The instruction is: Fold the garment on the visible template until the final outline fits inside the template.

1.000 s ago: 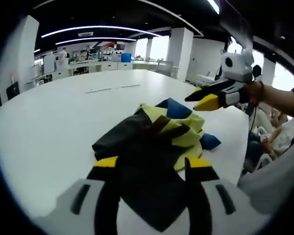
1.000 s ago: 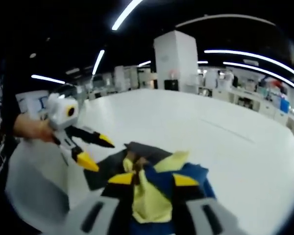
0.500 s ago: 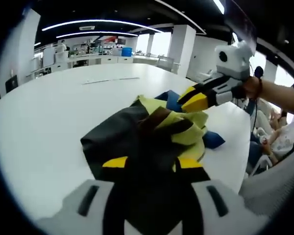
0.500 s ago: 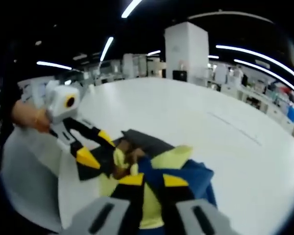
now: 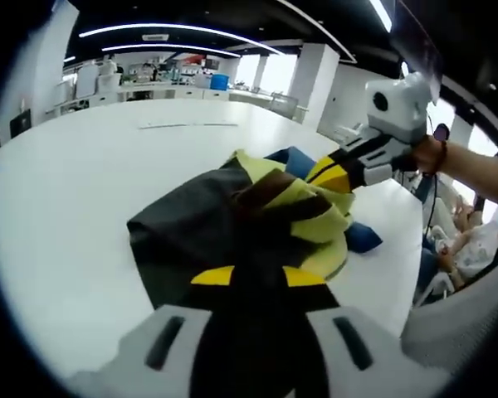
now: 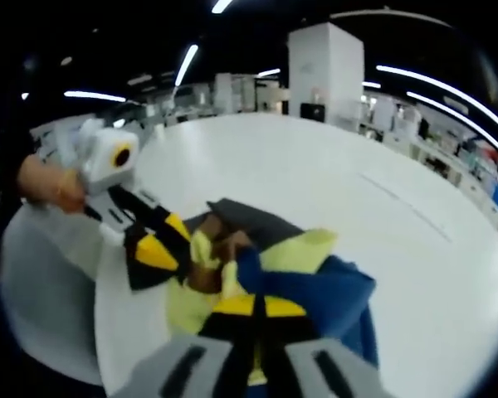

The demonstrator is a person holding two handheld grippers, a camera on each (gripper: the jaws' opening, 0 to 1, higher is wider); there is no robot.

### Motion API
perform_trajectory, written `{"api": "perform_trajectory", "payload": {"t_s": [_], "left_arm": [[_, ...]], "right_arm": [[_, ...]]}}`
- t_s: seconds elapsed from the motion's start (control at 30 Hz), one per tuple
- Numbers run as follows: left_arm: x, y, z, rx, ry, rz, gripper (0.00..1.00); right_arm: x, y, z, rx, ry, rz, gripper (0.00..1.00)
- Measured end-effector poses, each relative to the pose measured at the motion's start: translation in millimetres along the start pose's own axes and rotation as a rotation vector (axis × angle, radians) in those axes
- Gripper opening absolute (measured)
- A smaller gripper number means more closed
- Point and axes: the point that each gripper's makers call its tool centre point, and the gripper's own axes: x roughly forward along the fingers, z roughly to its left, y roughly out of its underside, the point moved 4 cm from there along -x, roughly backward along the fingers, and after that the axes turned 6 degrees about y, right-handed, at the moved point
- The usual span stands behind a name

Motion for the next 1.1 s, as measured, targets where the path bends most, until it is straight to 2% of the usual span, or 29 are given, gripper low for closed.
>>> {"api": "perform_trajectory", "payload": {"t_s": [0.27,0.4,0.77,0.83,1.1], "left_arm": [[-1,0.4,-0.8,0.041,-0.012,0.008,0.09],[-5,-2.2,2.5,0.115,-0.058,0.015,0.08],[-6,-11.1,-7.3,0.181,-0.046,0.008,0.04],[-6,-13.1,-8.5,0.224,-0.052,0.007,0.03],[-2,3.8,-3.9,0.179,-0.044,0.065,0.06]], "right_arm": [[-1,0.0,2,-0.031,0.012,0.005,0.00],[-2,0.3,4,-0.027,0.016,0.008,0.00],[-2,1.9,3,-0.008,0.029,0.014,0.00],[-2,2.2,3,-0.006,0.030,0.016,0.00],[-2,2.9,3,0.002,0.031,0.017,0.00]]}}
